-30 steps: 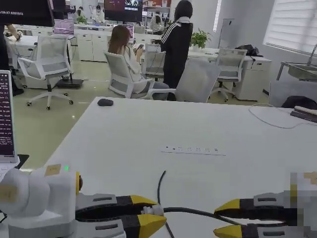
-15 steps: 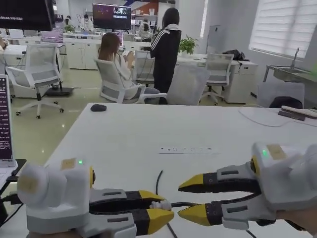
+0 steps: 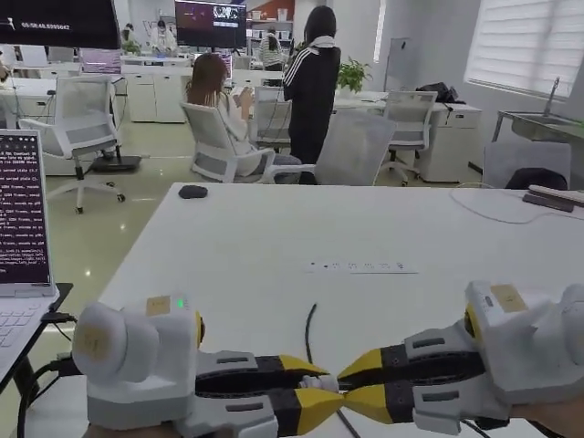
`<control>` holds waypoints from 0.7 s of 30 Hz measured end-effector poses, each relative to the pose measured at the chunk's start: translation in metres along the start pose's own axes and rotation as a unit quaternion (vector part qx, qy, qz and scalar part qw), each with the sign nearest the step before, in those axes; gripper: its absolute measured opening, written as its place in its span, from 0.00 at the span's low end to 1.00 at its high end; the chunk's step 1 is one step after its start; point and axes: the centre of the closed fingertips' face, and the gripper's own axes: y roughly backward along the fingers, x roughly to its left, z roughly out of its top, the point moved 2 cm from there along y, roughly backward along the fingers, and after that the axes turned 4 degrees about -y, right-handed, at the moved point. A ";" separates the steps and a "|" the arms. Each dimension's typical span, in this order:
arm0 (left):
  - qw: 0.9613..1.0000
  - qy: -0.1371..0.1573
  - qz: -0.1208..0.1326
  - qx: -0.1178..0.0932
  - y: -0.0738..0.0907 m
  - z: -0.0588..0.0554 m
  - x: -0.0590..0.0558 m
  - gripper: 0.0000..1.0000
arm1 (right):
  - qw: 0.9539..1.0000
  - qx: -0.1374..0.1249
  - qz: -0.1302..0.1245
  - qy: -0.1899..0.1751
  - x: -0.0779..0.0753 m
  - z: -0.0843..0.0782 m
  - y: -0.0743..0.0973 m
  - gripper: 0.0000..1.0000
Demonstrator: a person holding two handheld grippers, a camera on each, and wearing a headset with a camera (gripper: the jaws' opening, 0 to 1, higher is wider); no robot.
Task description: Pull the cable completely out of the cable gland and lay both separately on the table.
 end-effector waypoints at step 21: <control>1.000 0.000 -0.003 -0.006 0.008 0.003 0.007 0.17 | 0.995 0.045 -0.057 -0.061 -0.022 -0.052 0.037 0.06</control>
